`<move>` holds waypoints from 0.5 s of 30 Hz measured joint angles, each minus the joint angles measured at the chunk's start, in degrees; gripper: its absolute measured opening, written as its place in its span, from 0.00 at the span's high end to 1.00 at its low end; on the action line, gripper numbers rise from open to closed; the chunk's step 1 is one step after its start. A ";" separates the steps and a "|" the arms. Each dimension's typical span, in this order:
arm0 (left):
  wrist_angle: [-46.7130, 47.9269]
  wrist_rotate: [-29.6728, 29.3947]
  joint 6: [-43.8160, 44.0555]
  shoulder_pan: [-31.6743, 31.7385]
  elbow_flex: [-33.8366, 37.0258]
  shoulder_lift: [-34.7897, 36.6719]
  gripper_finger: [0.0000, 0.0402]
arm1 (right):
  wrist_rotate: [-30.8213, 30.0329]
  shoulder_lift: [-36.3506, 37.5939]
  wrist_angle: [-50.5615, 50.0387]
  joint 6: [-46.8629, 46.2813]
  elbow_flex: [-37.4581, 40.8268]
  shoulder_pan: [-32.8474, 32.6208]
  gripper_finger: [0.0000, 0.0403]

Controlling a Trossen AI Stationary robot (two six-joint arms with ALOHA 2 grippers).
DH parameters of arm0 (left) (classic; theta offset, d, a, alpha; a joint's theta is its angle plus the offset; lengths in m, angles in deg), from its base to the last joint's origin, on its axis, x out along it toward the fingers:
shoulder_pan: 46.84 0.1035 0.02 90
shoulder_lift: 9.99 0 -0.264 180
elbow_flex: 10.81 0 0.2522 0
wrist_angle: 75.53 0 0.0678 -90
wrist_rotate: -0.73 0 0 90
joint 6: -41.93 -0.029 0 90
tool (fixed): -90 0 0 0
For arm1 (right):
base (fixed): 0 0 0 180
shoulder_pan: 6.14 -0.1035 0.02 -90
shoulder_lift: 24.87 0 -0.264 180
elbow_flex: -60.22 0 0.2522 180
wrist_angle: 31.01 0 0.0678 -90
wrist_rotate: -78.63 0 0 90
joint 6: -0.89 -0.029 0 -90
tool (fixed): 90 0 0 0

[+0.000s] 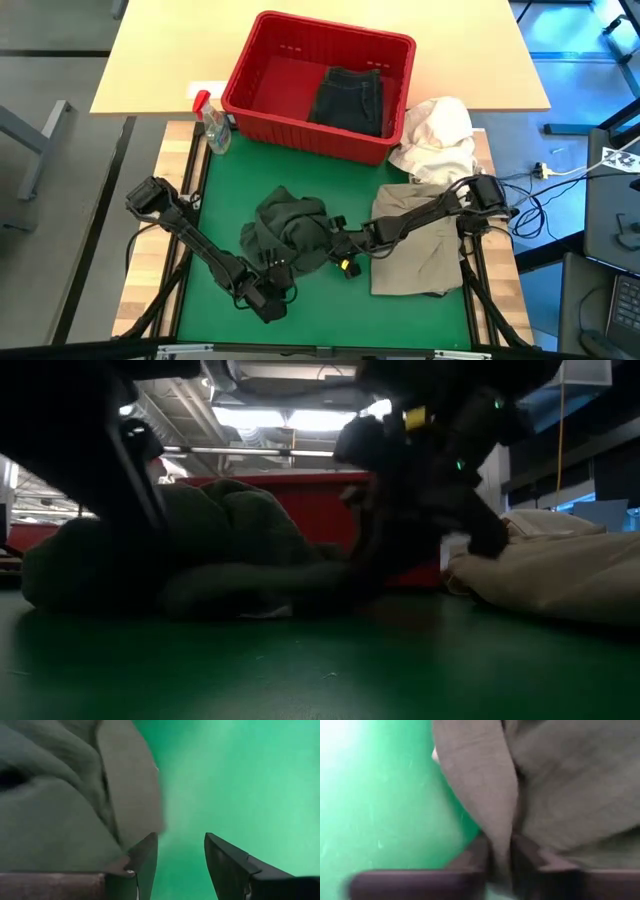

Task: Fold Laundry from Bin
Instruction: Fold the green polo shirt

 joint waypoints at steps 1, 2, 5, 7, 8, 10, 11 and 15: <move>-0.06 -1.34 -0.47 0.06 0.00 -0.19 0.62 | 0.00 0.97 -0.21 -0.14 -0.02 0.02 0.90; -0.18 -2.62 -1.09 0.08 0.00 -0.42 0.62 | 0.03 2.03 -0.65 -0.65 -0.04 0.06 0.94; 0.60 -6.56 -1.36 0.07 0.00 -0.62 0.63 | 0.39 4.61 -0.70 -4.85 -0.17 0.13 0.93; 0.25 -9.25 -1.45 0.11 0.00 -0.58 0.63 | 0.59 5.36 -1.09 -6.87 -0.14 0.15 0.90; 0.43 -10.76 -1.47 0.12 0.00 -0.58 0.63 | 0.75 5.39 -0.76 -7.50 -0.13 0.15 0.89; 0.63 -13.62 -1.47 0.22 0.00 -0.60 0.63 | 0.92 5.39 -0.76 -7.63 -0.15 0.13 0.90; 0.78 -14.29 -1.43 0.32 0.00 -0.66 0.63 | 1.59 5.39 -0.95 -7.66 -0.15 0.13 0.92; -2.94 -13.82 -1.12 0.63 0.00 -2.60 0.63 | 2.95 5.09 -1.17 -8.10 -0.15 0.11 0.98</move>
